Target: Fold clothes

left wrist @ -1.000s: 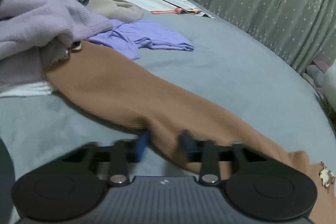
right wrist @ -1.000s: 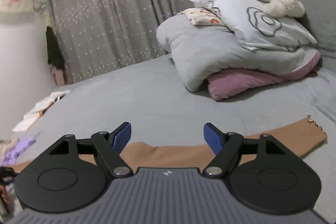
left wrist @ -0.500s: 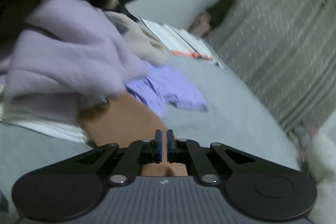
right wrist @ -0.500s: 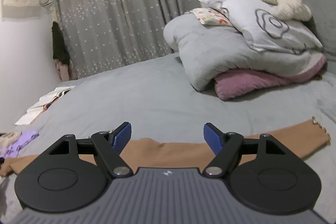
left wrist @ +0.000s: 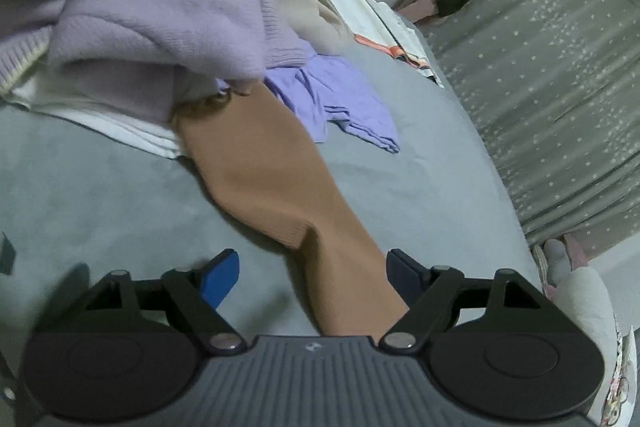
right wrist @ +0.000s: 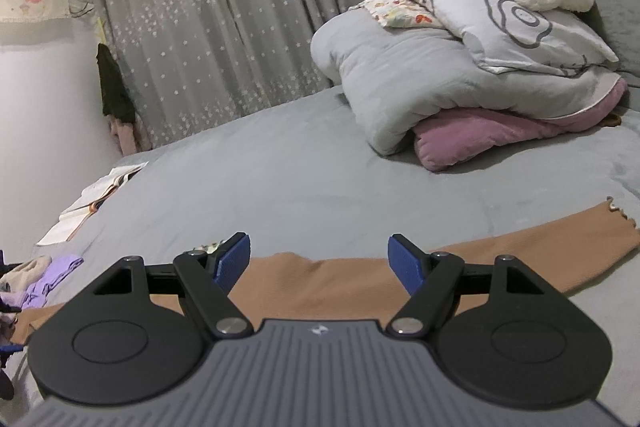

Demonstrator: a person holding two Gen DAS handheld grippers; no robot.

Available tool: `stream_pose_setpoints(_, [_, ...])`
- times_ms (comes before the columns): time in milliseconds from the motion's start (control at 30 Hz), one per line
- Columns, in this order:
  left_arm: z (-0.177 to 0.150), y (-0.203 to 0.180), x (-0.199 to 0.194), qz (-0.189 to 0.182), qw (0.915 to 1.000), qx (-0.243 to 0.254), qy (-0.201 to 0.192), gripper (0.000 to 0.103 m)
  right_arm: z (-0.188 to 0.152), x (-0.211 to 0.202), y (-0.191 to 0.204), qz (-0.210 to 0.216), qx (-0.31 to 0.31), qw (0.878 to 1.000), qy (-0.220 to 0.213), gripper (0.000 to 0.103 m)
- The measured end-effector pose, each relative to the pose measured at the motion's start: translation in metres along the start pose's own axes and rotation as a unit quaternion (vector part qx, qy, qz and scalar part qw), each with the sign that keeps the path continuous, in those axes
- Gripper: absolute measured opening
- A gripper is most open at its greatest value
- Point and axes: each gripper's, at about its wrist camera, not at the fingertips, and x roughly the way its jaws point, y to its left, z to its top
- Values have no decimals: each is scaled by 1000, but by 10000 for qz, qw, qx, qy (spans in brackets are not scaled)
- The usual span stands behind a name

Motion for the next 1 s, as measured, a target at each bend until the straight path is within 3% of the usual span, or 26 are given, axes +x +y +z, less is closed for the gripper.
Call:
stream_pose_setpoints(267, [26,25,36,-305,9980,-343,-426,85,-2,-2,-5,-23,79,10000,2,77])
stream_pose_setpoints(367, [35,20,46,-197,9980,53,-604,82,-1,-3,-4,-62,67,10000,-1,77])
stream_pose_setpoints(400, [36,18,47,-192,9974,198,-670,59,-2,-3,-4,-74,59,10000,-4,77])
stream_pose_setpoints(433, [37,17,47,-245,9970,298,-678,45,-2,-3,-4,-85,61,9999,-9,77])
stream_pose_setpoints(467, [37,16,46,-303,9964,394,-681,17,-2,-2,-5,-95,80,9999,-14,77])
stream_pose_setpoints(500, [37,15,46,-362,9958,490,-683,14,-2,-2,-5,-91,117,9999,-13,77])
stream_pose_setpoints(667, [50,12,26,-1112,9880,440,-976,11,-3,0,-9,-74,301,9995,-11,77])
stream_pose_setpoints(1000, [61,-1,-7,-1657,9762,282,-1374,11,2,-10,-24,-120,562,9982,-157,77])
